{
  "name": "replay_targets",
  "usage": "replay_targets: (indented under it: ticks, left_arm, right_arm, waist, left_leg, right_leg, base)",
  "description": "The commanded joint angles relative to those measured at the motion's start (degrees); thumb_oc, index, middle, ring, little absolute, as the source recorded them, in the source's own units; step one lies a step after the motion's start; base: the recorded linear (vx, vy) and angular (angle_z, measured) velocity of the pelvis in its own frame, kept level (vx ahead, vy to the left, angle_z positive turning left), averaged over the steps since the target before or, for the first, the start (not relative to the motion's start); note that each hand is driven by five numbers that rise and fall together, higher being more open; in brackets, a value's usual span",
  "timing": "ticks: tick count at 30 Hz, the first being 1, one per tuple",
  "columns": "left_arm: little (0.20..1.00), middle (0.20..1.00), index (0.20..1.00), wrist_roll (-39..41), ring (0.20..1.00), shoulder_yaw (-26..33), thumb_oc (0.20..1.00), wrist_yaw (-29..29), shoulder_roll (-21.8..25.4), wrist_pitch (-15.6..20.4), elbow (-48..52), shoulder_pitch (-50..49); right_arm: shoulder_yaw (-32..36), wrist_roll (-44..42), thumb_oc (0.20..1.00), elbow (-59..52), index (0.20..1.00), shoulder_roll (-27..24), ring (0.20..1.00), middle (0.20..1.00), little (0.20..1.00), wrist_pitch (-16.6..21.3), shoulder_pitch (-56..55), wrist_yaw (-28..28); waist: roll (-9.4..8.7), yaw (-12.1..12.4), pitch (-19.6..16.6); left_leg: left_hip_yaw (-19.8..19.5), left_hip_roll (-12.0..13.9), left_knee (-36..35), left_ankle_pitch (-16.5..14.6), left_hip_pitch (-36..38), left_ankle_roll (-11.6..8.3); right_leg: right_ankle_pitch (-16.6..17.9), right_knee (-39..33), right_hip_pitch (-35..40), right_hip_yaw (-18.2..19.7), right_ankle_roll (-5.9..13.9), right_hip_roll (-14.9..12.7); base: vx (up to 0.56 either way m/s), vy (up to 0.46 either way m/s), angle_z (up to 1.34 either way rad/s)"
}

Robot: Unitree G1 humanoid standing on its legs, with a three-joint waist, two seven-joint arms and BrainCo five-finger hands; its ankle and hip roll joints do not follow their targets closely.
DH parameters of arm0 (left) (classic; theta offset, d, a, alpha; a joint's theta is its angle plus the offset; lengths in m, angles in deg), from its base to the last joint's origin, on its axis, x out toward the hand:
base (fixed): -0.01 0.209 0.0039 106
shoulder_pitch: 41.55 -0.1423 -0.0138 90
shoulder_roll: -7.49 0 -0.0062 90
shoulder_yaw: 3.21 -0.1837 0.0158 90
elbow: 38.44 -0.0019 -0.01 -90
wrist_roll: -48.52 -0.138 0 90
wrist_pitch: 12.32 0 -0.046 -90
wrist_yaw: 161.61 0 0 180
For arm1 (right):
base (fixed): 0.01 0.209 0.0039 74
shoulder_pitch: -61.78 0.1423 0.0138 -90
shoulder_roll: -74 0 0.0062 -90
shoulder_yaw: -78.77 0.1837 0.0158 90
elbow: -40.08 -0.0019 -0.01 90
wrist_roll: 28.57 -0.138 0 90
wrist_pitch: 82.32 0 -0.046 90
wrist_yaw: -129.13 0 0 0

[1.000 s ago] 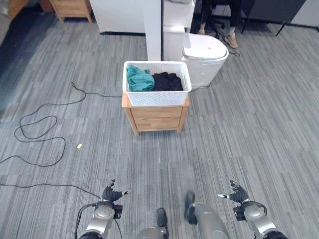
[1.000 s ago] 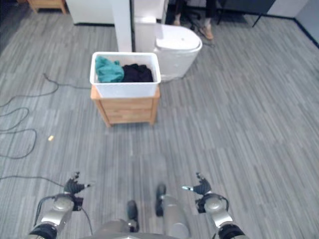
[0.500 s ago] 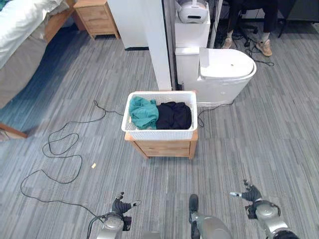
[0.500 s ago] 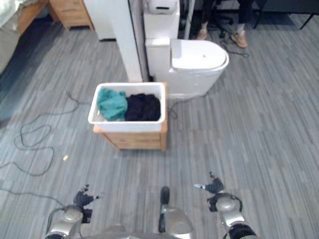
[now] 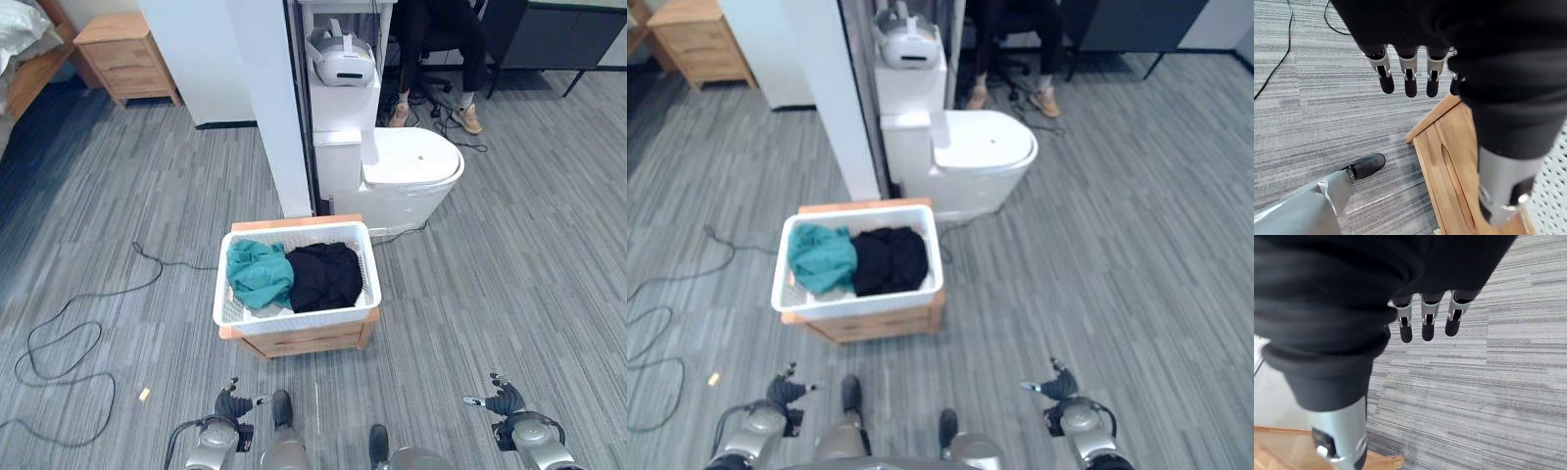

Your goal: Grab the laundry basket,head to the washer,open it,put in the laundry and shut it.

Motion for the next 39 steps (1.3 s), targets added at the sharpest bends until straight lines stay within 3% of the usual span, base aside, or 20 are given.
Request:
replay_targets:
  ticks: [1, 3, 4, 8, 11, 14, 16, 25, 33, 37, 38, 39]
  left_arm:
    - [1.000, 1.000, 1.000, -1.2, 1.000, 0.6, 1.000, -1.3, 2.6, 1.6, 1.9, -0.1]
    - [1.000, 1.000, 1.000, -1.3, 1.000, 0.7, 1.000, -1.4, 3.3, 1.5, 2.4, 0.2]
    - [1.000, 1.000, 1.000, -1.2, 1.000, 1.1, 1.000, -1.8, 4.6, 1.6, 3.3, 1.0]
    - [1.000, 1.000, 1.000, -0.6, 1.000, 2.3, 1.000, -2.4, 6.0, 2.0, 5.5, 0.9]
    - [1.000, 1.000, 1.000, -0.1, 1.000, 3.3, 1.000, -2.6, 6.9, 1.9, 7.7, 0.3]
    - [1.000, 1.000, 1.000, 0.8, 1.000, 3.8, 1.000, -2.6, 7.3, 2.4, 10.6, 0.3]
    - [1.000, 1.000, 1.000, -0.2, 1.000, 3.7, 1.000, -3.2, 7.9, 2.9, 13.9, 0.6]
    - [1.000, 1.000, 1.000, 0.5, 1.000, -0.6, 1.000, -10.0, 6.2, 2.6, 10.0, 12.8]
    - [1.000, 1.000, 1.000, 3.6, 1.000, -8.5, 1.000, -13.5, 5.3, 2.5, -1.3, 28.6]
    - [1.000, 1.000, 1.000, 3.7, 1.000, -10.9, 1.000, -13.0, 3.6, 1.6, -5.8, 30.9]
    - [1.000, 1.000, 1.000, 3.7, 1.000, -10.9, 1.000, -13.0, 3.6, 1.6, -5.8, 30.9]
    - [0.693, 0.693, 0.693, 3.4, 0.693, -11.1, 0.693, -12.9, 3.1, 1.4, -6.1, 30.5]
  right_arm:
    - [1.7, 0.7, 1.000, -3.5, 1.000, 1.2, 1.000, 1.000, 1.000, 1.8, 2.4, -1.0]
    - [2.0, 0.3, 1.000, -4.3, 1.000, 1.5, 1.000, 1.000, 1.000, 1.9, 2.7, -1.1]
    - [2.1, -0.5, 1.000, -5.5, 1.000, 2.2, 1.000, 1.000, 1.000, 2.4, 4.4, -1.5]
    - [1.7, -1.0, 1.000, -7.6, 1.000, 2.7, 1.000, 1.000, 1.000, 3.1, 5.5, -2.0]
    - [0.6, 0.7, 1.000, -9.8, 1.000, 1.5, 1.000, 1.000, 1.000, 2.8, 6.4, -2.6]
    - [0.7, 0.6, 1.000, -11.5, 1.000, 0.8, 1.000, 1.000, 1.000, 3.0, 7.2, -3.1]
    - [0.6, 1.2, 1.000, -15.0, 1.000, -0.6, 1.000, 1.000, 1.000, 3.0, 8.3, -3.5]
    - [-7.1, -1.6, 1.000, -13.8, 1.000, 0.9, 1.000, 1.000, 1.000, 3.1, 21.9, -5.4]
    - [-14.0, -8.1, 1.000, 1.1, 1.000, 4.6, 1.000, 1.000, 1.000, 2.6, 38.0, -8.3]
    - [-14.7, -11.3, 1.000, 5.0, 1.000, 6.5, 1.000, 1.000, 1.000, 2.5, 40.1, -8.1]
    - [-14.7, -11.3, 0.925, 5.0, 0.925, 6.5, 0.925, 0.925, 0.925, 2.5, 40.1, -8.1]
    - [-15.0, -11.9, 0.642, 5.1, 0.642, 7.0, 0.642, 0.642, 0.642, 2.6, 39.9, -7.9]
  waist:
    - [-2.40, 1.2, -0.9]
    - [-2.66, 1.2, -0.8]
    - [-2.92, 1.2, 0.0]
    - [-2.76, 1.6, 0.5]
    - [-2.62, 1.7, 0.7]
    - [-2.68, 1.9, 1.1]
    - [-2.40, 2.1, 0.5]
    - [-1.76, 3.1, 1.7]
    - [-1.47, 4.3, 6.7]
    - [-1.15, 4.4, 8.0]
    - [-1.15, 4.4, 8.0]
    - [-1.10, 4.4, 8.1]
  left_leg:
    - [1.4, -3.9, 7.6, -6.4, -1.4, 1.60]
    - [1.9, -4.4, 8.6, -7.3, -1.8, 2.29]
    - [3.6, -5.4, 10.4, -8.9, -2.2, 3.66]
    - [5.8, -6.0, 10.3, -9.9, -1.4, 4.83]
    - [6.9, -8.5, 8.2, -10.7, 1.7, 5.46]
    - [6.5, -9.2, 8.4, -11.2, 2.1, 5.51]
    - [6.5, -9.6, 6.6, -10.8, 2.7, 5.60]
    - [6.1, -9.1, 1.9, -7.4, 0.2, 4.64]
    - [4.6, -8.4, 0.2, -3.2, -6.3, 3.41]
    - [4.1, -8.1, -0.1, -2.1, -8.1, 3.16]
    - [4.1, -8.1, -0.1, -2.1, -8.1, 3.16]
    - [4.0, -8.2, -0.2, -2.0, -8.3, 3.12]
  right_leg:
    - [-6.6, 7.9, -4.7, 2.6, 8.04, -9.9]
    - [-6.0, 9.2, -5.9, 3.5, 8.31, -10.3]
    - [-4.9, 12.5, -8.9, 4.8, 9.01, -11.1]
    - [-4.5, 16.6, -13.1, 4.7, 8.42, -10.1]
    - [-3.9, 12.8, -14.9, 1.6, 7.20, -6.9]
    - [-3.7, 10.4, -13.3, 0.0, 7.25, -7.4]
    - [-2.9, 9.2, -13.2, 2.3, 7.12, -6.4]
    - [-0.4, 4.5, -15.2, 1.0, 7.20, -5.8]
    - [0.7, 6.1, -22.3, 1.6, 6.71, -5.2]
    - [0.7, 7.0, -24.4, 1.9, 6.55, -5.2]
    - [0.7, 7.0, -24.4, 1.9, 6.55, -5.2]
    - [0.7, 7.2, -24.6, 1.9, 6.52, -5.1]
  base:
    - [0.09, 0.292, -0.19]
    - [0.02, 0.244, -0.24]
    - [-0.03, 0.253, -0.21]
    - [0.02, 0.180, -0.61]
    - [0.12, 0.109, -0.35]
    - [0.08, -0.020, 0.00]
    - [0.14, -0.058, 0.02]
    - [-0.01, -0.076, 0.10]
    - [-0.08, -0.056, 0.03]
    - [-0.01, -0.038, 0.08]
    - [0.00, -0.028, 0.08]
    - [0.00, 0.000, 0.00]
